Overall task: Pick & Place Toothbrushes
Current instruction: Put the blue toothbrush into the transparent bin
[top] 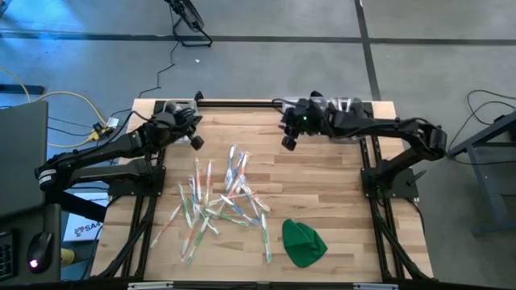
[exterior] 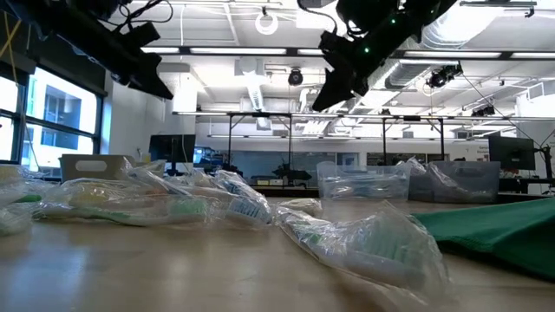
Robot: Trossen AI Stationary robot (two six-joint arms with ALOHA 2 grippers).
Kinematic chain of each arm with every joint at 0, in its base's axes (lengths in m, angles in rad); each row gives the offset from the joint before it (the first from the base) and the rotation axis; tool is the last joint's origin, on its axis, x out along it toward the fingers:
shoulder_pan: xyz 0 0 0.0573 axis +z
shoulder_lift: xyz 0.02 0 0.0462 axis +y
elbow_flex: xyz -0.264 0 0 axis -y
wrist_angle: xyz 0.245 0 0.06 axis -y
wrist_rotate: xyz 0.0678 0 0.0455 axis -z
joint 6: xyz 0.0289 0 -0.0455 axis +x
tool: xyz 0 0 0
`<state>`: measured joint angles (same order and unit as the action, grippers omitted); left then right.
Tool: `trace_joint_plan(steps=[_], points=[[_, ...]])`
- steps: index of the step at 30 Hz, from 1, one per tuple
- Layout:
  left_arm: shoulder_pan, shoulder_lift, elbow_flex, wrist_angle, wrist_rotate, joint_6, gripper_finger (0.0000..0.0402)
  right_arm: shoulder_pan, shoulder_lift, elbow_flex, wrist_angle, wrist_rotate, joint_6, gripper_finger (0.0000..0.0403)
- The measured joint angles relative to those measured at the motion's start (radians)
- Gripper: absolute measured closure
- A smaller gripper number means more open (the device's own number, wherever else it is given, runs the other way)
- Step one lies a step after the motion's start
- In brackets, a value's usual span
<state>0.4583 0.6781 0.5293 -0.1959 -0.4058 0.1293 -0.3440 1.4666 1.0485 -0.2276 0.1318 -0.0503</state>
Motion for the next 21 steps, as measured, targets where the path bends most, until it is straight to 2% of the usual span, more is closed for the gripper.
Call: trace_joint_plan(steps=[6,12,16,19,21], points=[[0.000,0.000,0.000,-0.027,0.044,-0.097,0.0402,0.061,0.000,0.000,0.028,-0.001,-0.001,0.0312],[0.000,0.000,0.000,-0.041,0.159,-0.163,0.0402,0.075,0.000,0.000,0.052,0.001,-0.106,0.0314],[0.000,0.000,0.000,-0.040,0.238,-0.163,0.0402,0.055,0.000,0.000,0.031,-0.008,-0.135,0.0347],[0.000,0.000,0.000,-0.039,0.242,-0.163,0.0402,0.034,0.001,0.000,0.000,-0.010,-0.138,0.0388],[0.000,0.000,0.000,-0.039,0.242,-0.168,0.0402,0.018,0.001,0.000,-0.006,-0.007,-0.138,0.0393]])
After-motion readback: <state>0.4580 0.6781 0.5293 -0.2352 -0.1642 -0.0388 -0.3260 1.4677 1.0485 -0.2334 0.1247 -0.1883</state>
